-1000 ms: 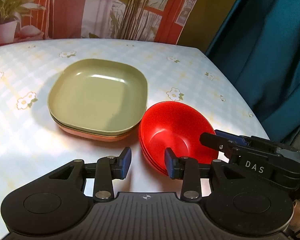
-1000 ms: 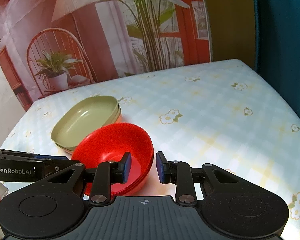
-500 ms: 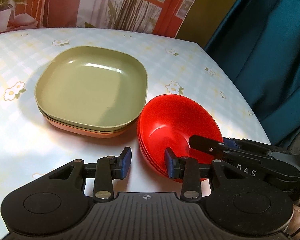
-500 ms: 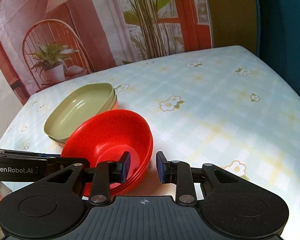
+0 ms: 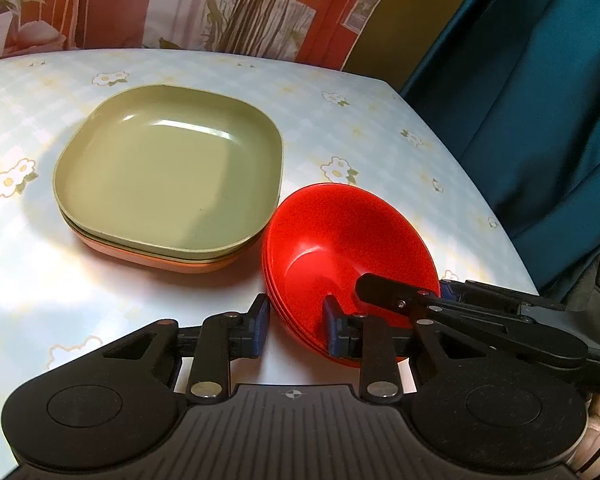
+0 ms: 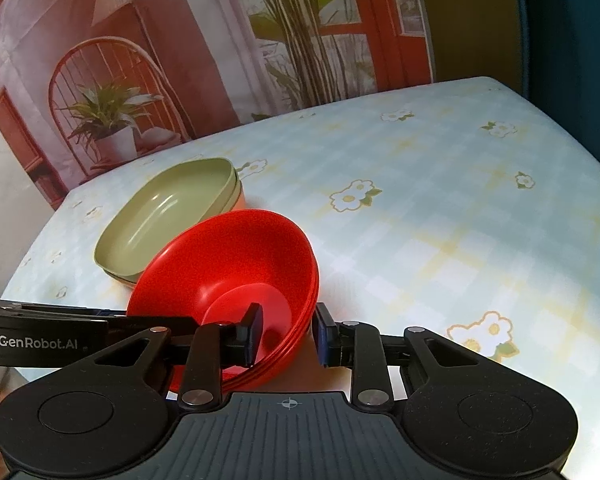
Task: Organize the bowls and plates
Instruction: 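Carry the nested red bowls with the left gripper onto the plate stack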
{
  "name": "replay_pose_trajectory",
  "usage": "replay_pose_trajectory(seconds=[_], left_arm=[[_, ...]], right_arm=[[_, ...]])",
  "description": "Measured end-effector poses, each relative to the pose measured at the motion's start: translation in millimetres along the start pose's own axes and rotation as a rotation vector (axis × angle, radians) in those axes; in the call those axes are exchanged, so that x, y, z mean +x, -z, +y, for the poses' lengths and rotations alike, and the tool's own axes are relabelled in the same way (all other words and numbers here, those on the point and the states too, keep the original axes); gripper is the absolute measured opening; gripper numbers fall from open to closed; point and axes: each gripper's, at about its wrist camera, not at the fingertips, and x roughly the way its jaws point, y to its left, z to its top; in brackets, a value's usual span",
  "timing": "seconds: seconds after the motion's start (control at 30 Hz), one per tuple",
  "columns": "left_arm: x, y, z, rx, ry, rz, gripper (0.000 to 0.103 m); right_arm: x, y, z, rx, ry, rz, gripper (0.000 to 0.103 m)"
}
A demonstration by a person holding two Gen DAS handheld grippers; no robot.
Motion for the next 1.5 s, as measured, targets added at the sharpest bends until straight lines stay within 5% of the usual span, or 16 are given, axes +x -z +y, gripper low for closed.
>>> replay_pose_trajectory(seconds=[0.37, 1.5], left_arm=[[-3.3, -0.2, -3.1, 0.015, -0.003, -0.005, 0.027], [-38.8, 4.3, 1.8, 0.052, 0.017, -0.085, 0.027]], right_arm=[[-3.2, 0.3, -2.0, 0.003, 0.013, 0.003, 0.017], [-32.4, -9.9, 12.6, -0.039, 0.012, -0.064, 0.017]])
